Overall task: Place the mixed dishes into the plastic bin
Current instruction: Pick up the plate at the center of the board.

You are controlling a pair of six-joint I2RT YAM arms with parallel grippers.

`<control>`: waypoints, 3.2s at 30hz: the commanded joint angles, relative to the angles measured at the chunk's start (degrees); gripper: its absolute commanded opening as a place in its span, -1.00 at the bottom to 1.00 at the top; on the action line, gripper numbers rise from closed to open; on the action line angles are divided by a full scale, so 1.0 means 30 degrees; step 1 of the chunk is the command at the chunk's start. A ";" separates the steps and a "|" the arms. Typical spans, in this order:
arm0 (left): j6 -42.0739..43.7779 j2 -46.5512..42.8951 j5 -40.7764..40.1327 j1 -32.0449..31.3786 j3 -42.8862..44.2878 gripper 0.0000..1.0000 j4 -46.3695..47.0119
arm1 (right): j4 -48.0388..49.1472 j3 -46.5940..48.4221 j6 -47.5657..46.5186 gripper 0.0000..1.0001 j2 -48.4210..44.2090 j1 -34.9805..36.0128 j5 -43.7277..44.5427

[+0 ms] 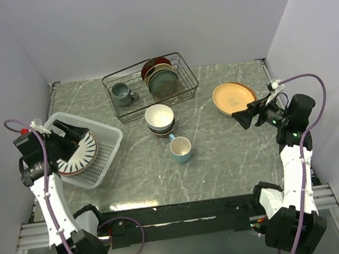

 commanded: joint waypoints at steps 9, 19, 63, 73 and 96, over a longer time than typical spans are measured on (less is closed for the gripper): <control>0.1816 -0.1057 0.1859 -0.3283 -0.0844 0.99 0.5745 | -0.1827 0.1124 -0.3205 1.00 0.0778 -0.0358 0.0852; 0.3340 -0.3015 -0.0668 -0.6184 -0.1719 0.99 0.8434 | -0.5289 0.3029 -0.6813 1.00 0.1364 -0.0241 0.2901; 0.5128 -0.2726 -0.0198 -0.6771 -0.0931 0.99 0.6246 | -0.2595 0.8860 -0.7957 0.02 1.6507 1.1566 2.0481; 0.5245 -0.2755 -0.0578 -0.6771 -0.0844 0.99 0.6070 | -0.2742 0.9915 -0.8045 -0.34 1.8151 1.1566 2.1039; 0.4162 -0.1380 0.0942 -0.6801 -0.1429 0.99 0.6919 | -0.2653 0.7809 -1.1789 -1.00 1.3087 1.1536 2.0308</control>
